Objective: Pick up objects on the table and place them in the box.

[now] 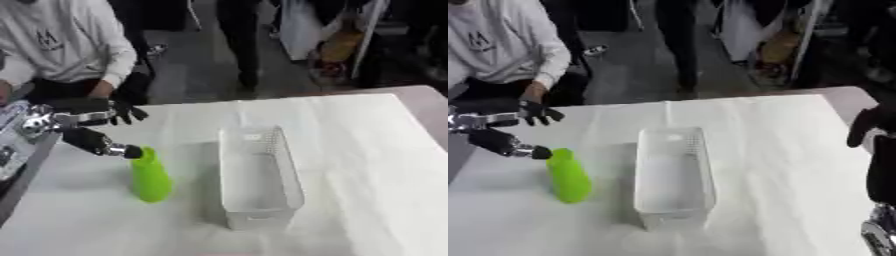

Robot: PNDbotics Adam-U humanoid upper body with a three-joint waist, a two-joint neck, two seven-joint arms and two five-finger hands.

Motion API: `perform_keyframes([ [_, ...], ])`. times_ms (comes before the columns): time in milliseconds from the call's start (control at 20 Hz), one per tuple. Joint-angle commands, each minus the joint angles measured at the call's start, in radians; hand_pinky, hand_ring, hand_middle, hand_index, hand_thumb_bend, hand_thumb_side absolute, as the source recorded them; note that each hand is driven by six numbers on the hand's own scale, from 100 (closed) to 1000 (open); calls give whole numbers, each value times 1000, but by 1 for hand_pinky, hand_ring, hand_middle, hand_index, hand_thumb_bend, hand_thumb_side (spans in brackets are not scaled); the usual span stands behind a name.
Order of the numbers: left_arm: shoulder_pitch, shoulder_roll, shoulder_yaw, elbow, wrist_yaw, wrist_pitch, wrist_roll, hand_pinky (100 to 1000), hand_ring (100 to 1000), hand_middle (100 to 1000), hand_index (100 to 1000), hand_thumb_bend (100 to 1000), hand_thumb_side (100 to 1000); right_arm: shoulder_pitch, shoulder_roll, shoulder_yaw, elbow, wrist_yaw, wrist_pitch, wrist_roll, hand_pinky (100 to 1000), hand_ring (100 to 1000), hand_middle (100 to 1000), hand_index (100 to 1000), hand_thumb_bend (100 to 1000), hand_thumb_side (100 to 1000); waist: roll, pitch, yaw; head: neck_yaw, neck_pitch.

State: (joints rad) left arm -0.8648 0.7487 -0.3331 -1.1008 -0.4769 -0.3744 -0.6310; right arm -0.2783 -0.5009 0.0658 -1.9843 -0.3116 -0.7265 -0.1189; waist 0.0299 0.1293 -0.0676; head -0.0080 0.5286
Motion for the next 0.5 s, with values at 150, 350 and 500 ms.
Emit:
perform_keyframes([
  [150,-28,27,5,2,16,4,-65,762,807,916,1000,712,846,-8,-19,-2,-16,-7,4,5,261,451,537,582,100,413,1,-18,-2,5,-3],
  [350,-29,30,4,-1,34,11,-101,765,809,916,1000,724,844,-8,-19,-1,-16,-8,5,8,261,451,538,583,100,414,2,-18,-2,4,-6],
  [500,-31,28,1,-2,37,13,-116,767,810,917,1000,732,836,-8,-19,1,-16,-10,7,12,260,451,538,583,100,415,2,-17,-4,5,-8],
])
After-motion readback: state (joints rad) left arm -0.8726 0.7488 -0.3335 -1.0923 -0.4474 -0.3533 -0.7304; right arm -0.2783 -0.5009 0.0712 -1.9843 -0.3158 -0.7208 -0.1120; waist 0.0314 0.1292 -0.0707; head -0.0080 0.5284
